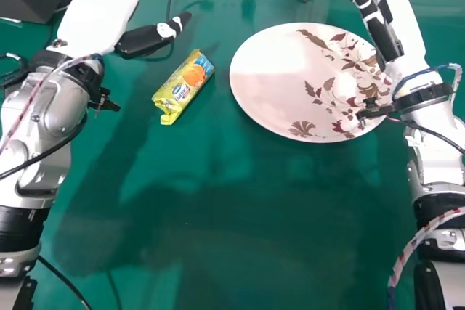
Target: Pick up biscuit and place it in the plate
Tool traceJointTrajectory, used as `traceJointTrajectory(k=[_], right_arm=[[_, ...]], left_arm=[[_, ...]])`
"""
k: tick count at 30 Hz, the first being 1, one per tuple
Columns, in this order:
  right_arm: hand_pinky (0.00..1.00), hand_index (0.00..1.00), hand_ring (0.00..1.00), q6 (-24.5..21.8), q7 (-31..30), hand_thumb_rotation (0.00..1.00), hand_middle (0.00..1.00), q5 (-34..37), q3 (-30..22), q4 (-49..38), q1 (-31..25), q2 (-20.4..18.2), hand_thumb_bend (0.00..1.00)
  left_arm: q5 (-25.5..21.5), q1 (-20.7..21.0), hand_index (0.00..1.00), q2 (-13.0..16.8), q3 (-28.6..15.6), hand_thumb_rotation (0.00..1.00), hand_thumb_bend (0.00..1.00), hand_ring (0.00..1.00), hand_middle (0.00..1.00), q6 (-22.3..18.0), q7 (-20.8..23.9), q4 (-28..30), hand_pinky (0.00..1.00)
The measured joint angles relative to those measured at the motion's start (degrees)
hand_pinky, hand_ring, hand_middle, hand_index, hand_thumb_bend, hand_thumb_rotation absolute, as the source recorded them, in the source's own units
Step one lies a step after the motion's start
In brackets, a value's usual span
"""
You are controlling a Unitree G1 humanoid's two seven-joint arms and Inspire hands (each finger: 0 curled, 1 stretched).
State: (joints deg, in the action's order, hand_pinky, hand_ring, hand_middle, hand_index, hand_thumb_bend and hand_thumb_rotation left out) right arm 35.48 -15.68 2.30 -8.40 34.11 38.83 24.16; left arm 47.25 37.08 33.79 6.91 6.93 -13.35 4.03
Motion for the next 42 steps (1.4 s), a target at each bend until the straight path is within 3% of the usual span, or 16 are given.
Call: traceJointTrajectory(k=[2,4,8,16,34,42], right_arm=[[0.82,1.0,1.0,0.02,0.28,0.44,1.0,-0.52,0.05,0.0,0.0,0.0,1.0],[0.82,1.0,1.0,0.05,0.89,0.45,1.0,-1.03,0.2,0.02,0.0,0.0,1.0],[0.83,1.0,1.0,0.37,2.23,0.44,1.0,-2.26,0.3,0.5,0.0,0.0,1.0],[0.83,1.0,1.0,2.53,3.29,0.43,1.0,-3.12,0.52,1.93,0.02,0.0,1.0],[0.8,1.0,1.0,3.2,7.33,0.43,1.0,-6.24,0.91,2.53,0.07,0.01,1.0],[0.84,1.0,1.0,3.14,8.49,0.43,1.0,-7.22,1.14,2.53,0.1,0.01,1.0]], left_arm=[[0.26,0.21,0.99,0.19,0.49,0.62,0.89,0.87,0.95,0.02,-0.6,0.03,0.78],[0.72,0.25,1.0,0.28,0.8,0.75,0.98,0.91,0.97,0.08,-1.34,0.09,0.8],[1.04,0.32,1.0,0.51,0.88,0.89,1.0,0.99,1.0,0.19,-2.67,0.2,0.88],[1.51,0.67,1.0,0.74,0.95,0.91,1.0,1.0,1.0,1.15,-4.75,0.26,1.0],[1.35,4.45,1.0,2.88,2.27,0.9,1.0,1.0,1.0,-0.88,-7.3,-7.01,1.0],[0.96,5.65,1.0,3.26,3.57,0.89,1.0,1.0,1.0,-3.19,-7.74,-11.83,1.0]])
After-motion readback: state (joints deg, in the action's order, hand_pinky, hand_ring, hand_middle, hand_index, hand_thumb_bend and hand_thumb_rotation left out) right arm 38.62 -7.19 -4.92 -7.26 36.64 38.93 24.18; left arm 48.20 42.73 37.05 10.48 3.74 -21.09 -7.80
